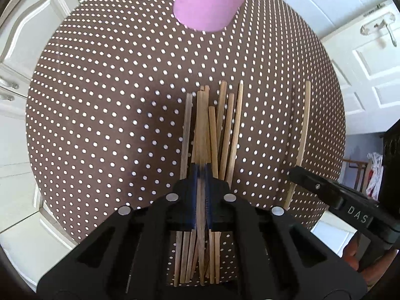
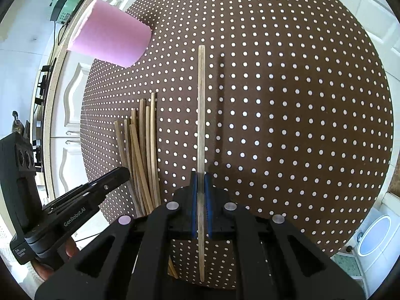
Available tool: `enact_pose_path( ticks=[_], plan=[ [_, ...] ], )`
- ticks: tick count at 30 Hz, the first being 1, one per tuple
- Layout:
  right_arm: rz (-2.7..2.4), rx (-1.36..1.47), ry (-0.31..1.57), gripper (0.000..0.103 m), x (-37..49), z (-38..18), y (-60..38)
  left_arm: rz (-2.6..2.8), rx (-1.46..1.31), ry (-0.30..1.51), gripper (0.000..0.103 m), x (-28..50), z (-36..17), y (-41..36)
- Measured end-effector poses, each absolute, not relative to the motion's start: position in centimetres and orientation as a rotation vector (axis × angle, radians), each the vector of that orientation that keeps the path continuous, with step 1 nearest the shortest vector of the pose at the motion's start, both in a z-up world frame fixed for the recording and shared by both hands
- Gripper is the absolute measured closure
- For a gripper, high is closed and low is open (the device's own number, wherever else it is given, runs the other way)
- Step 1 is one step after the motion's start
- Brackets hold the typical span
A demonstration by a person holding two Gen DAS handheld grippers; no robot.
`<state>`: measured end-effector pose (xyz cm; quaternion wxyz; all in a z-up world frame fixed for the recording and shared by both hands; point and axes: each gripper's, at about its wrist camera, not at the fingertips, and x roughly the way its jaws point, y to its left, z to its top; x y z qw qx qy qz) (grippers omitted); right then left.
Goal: Organize utensils
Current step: 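Grasp one wooden chopstick with the right gripper while the left gripper closes on the pile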
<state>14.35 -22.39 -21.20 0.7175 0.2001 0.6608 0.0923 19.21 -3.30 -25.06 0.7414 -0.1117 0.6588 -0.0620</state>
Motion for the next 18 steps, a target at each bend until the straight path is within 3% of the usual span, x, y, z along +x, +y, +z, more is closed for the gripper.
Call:
enact_pose_path(
  ticks=[18],
  plan=[
    [0.21,0.376,1.27,0.098,12.4,-15.5,-19.4,-0.152,-0.256,1.215,0.098,15.7,-17.0,0.2]
  ],
)
